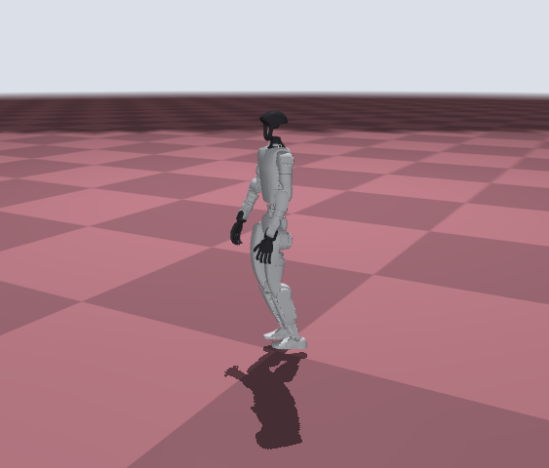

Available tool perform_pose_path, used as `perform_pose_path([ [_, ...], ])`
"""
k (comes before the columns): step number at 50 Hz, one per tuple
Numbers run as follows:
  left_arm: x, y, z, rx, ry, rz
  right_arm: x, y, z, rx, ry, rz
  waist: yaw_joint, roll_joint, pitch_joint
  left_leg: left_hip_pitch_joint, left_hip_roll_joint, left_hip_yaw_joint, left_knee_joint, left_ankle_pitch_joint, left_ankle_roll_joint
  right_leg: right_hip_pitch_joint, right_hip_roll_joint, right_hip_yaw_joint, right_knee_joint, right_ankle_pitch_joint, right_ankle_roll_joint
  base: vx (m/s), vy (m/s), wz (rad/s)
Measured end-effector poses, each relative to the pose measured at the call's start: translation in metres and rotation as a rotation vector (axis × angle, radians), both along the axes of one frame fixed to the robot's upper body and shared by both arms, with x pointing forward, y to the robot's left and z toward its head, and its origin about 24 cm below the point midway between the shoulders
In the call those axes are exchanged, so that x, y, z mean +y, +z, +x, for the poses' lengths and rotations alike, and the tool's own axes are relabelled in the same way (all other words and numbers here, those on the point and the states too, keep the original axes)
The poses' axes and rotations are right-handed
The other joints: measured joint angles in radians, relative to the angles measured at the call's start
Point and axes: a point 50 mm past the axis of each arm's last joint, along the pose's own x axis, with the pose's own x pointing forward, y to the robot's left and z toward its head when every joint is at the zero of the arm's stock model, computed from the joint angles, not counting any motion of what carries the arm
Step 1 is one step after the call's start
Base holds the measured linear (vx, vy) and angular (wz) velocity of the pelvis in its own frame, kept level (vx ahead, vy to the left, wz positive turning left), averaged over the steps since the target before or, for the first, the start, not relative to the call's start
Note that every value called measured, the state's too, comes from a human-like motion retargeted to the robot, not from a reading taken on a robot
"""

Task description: Walk

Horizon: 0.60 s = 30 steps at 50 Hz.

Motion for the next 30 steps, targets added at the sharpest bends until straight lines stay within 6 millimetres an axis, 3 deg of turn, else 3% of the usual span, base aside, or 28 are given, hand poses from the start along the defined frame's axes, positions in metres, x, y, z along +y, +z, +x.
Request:
perform_pose_path([
  [30, -0.0006, -0.0013, -0.0034, 0.013, 0.031, -0.017, -0.0006, 0.0026, 0.0053, -0.038, -0.056, 0.015, -0.020, 0.010, -0.040, -0.103, -0.001, 0.010, 0.070, -0.025, -0.012, -0.098, -0.001, -0.009, 0.060, -0.023, 0.004, 0.00, 0.00, 0.00],
])
